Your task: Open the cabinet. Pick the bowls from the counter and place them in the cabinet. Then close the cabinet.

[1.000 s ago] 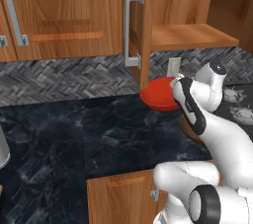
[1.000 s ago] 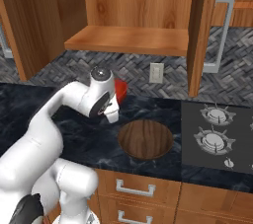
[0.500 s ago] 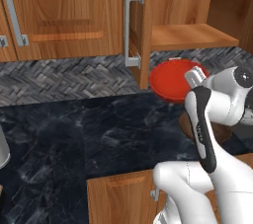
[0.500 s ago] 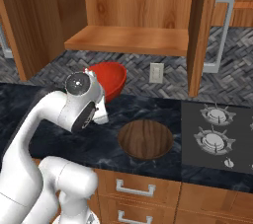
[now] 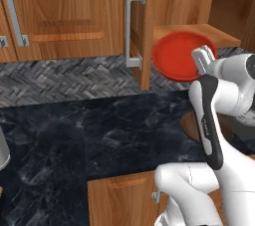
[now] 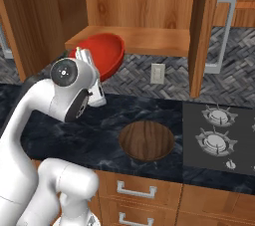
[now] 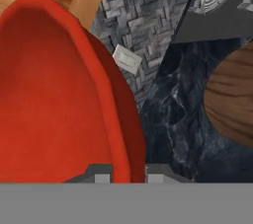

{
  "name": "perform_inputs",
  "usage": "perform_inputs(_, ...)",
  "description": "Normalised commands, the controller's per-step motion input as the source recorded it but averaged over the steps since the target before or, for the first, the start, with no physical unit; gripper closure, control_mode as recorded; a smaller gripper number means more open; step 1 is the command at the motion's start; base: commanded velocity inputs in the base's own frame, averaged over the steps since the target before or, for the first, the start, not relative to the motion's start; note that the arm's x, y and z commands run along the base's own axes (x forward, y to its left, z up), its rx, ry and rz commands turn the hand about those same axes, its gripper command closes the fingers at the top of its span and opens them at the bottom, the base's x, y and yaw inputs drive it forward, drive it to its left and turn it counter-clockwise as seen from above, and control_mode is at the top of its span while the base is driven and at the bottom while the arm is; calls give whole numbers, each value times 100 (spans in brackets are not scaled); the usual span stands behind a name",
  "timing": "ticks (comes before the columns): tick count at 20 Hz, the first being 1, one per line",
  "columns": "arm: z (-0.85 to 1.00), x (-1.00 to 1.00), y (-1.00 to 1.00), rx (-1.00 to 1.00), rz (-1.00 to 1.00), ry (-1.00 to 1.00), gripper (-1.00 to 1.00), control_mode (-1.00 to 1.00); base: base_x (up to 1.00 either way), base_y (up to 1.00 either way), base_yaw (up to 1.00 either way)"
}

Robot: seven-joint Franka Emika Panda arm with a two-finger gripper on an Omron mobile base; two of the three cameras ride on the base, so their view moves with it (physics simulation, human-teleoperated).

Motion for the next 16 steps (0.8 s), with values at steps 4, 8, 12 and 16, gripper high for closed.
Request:
perform_inputs(4,74,2,0,0,2,-7,100,-100,0,0,0)
perform_inputs(8,57,13,0,2,4,-4,100,-100,0,0,0)
perform_inputs(12,13,44,0,1,1,0,100,-100,0,0,0)
perform_inputs(16,0,65,0,0,0,-1,100,-100,0,0,0)
